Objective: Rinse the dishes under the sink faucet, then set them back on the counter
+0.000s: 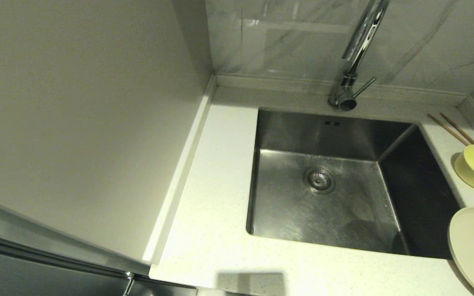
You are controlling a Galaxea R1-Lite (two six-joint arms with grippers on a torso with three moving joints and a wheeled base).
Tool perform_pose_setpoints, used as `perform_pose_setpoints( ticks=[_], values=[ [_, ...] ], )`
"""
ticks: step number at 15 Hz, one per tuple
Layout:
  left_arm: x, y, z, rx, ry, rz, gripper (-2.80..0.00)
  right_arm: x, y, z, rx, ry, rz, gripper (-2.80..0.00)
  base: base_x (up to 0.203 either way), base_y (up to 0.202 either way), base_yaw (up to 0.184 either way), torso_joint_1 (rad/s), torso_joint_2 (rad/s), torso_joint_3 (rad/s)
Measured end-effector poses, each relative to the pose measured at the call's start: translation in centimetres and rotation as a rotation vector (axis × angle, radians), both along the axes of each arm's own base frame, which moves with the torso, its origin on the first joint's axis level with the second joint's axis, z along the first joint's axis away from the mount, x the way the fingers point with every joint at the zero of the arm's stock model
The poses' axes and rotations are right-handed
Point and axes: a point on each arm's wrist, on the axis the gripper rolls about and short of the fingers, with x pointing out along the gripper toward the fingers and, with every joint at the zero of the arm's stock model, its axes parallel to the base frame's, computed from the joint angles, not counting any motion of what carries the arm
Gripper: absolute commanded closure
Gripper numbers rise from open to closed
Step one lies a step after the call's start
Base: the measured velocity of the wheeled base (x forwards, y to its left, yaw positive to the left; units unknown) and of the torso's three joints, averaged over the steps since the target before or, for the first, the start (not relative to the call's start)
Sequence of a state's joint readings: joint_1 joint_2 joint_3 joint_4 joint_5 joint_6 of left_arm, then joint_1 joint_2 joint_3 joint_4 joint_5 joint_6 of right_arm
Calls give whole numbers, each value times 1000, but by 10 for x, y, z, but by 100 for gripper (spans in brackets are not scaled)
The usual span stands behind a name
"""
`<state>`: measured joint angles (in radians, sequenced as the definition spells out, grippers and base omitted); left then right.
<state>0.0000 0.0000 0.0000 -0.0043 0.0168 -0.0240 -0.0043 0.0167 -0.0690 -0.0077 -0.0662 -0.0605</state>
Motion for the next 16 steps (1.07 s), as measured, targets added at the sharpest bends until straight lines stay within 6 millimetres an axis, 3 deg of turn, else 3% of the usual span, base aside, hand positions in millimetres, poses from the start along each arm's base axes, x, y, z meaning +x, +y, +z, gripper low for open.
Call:
perform_pose_setpoints(
  ticks=[4,16],
  values=[
    [0,0,0,0,0,0,0,4,2,-18,5,55,74,0,0,0,0,0,0,0],
    [0,0,0,0,0,0,0,4,2,-20,41,63,79,0,0,0,0,0,0,0]
  ],
)
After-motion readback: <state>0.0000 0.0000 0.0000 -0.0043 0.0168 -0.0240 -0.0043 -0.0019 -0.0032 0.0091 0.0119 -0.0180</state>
